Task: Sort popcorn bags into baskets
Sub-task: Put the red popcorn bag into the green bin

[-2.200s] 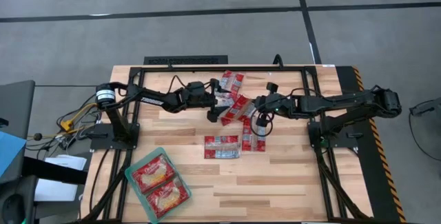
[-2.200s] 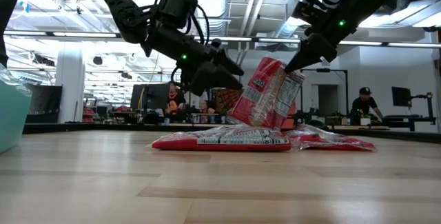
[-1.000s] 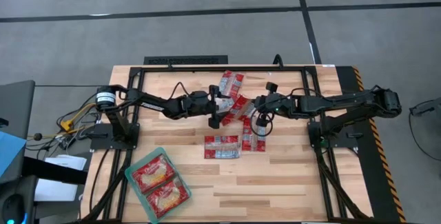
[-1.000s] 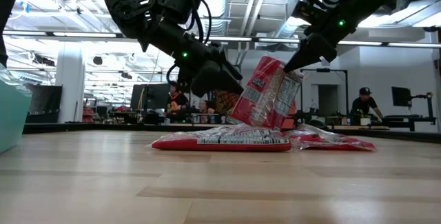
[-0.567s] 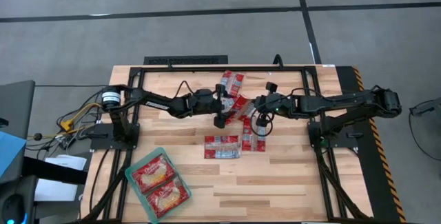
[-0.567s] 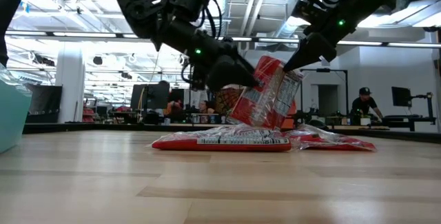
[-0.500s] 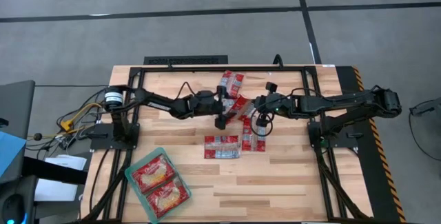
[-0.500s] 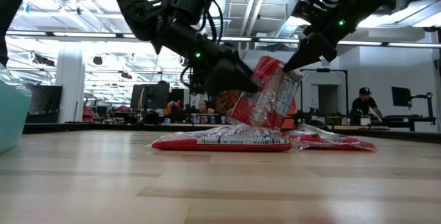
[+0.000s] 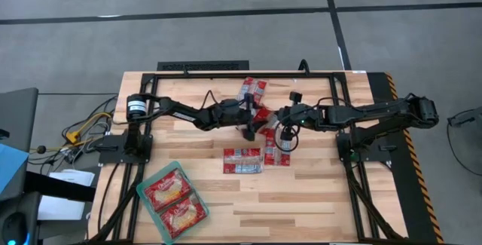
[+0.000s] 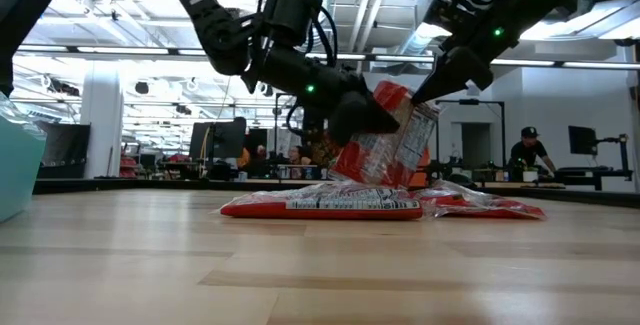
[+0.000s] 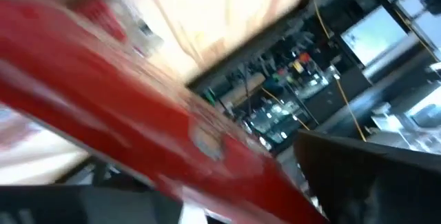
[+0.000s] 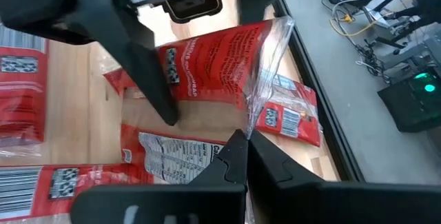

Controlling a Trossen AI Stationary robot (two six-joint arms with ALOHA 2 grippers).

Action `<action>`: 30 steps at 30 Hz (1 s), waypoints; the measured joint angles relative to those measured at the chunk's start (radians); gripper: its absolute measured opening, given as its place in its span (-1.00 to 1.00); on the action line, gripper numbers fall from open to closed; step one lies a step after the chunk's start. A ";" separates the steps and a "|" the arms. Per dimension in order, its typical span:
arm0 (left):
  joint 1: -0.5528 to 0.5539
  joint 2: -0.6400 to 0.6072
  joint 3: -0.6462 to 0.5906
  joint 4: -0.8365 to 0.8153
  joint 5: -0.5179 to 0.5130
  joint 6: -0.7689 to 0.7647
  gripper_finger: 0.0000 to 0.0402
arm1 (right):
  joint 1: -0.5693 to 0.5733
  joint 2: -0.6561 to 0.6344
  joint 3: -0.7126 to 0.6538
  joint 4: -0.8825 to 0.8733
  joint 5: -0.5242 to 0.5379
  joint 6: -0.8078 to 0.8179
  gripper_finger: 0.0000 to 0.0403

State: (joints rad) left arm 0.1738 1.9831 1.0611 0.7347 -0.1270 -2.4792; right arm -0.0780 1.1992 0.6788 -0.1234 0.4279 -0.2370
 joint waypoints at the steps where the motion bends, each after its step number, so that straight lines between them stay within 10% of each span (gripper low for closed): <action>1: 0.000 0.000 -0.001 0.000 0.001 0.000 0.06 | 0.000 0.000 0.000 0.000 -0.001 0.000 -0.89; 13: 0.000 0.000 -0.001 -0.018 -0.004 0.061 -0.81 | 0.007 -0.009 0.001 -0.006 -0.016 -0.055 -0.76; 30: 0.011 0.000 -0.001 0.303 0.341 0.294 -0.88 | 0.004 -0.365 0.121 -0.258 0.017 -0.104 -0.75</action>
State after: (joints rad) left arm 0.1844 1.9835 1.0603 1.0379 0.2142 -2.1855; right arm -0.0745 0.8343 0.7994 -0.3816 0.4450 -0.3408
